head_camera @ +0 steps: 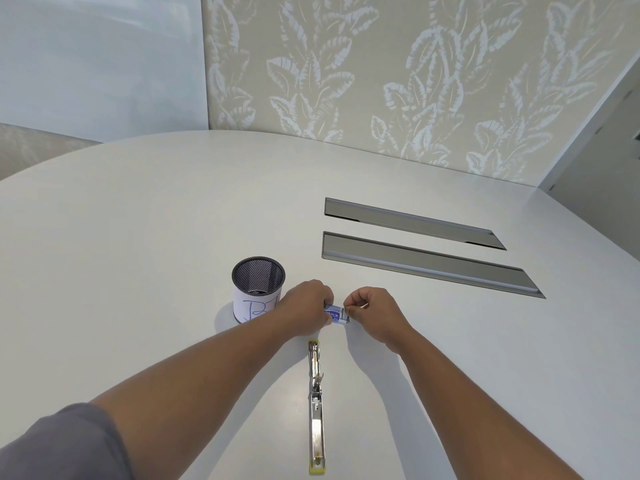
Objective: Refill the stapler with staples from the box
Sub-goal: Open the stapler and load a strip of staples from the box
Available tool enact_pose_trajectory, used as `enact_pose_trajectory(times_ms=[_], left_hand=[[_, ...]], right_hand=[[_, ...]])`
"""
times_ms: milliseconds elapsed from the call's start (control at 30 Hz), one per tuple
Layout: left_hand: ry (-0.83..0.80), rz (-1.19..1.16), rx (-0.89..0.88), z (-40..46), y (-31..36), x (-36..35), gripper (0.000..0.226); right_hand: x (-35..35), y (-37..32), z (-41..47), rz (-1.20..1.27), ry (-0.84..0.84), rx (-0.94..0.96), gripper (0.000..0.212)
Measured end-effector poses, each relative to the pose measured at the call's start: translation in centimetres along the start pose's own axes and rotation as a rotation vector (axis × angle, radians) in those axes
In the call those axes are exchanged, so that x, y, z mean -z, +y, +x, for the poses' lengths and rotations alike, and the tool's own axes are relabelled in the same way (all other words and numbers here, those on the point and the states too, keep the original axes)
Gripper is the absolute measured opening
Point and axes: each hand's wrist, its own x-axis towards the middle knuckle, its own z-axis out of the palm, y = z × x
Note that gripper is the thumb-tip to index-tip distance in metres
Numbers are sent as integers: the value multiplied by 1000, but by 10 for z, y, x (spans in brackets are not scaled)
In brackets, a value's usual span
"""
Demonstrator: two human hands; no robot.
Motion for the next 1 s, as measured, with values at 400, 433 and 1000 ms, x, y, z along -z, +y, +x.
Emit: enact_pose_trajectory(times_ms=[400,433,1000], left_hand=[[15,27,-7,-2,3,2,24],[15,25,-6,-2,3,2,24],[16,10,10,-1,0,-1,25]], right_hand=[[-3,4,-4,12,63,5,13],[-3,4,-4,13,69,11,13],[-6,9,-6,101,85,0,11]])
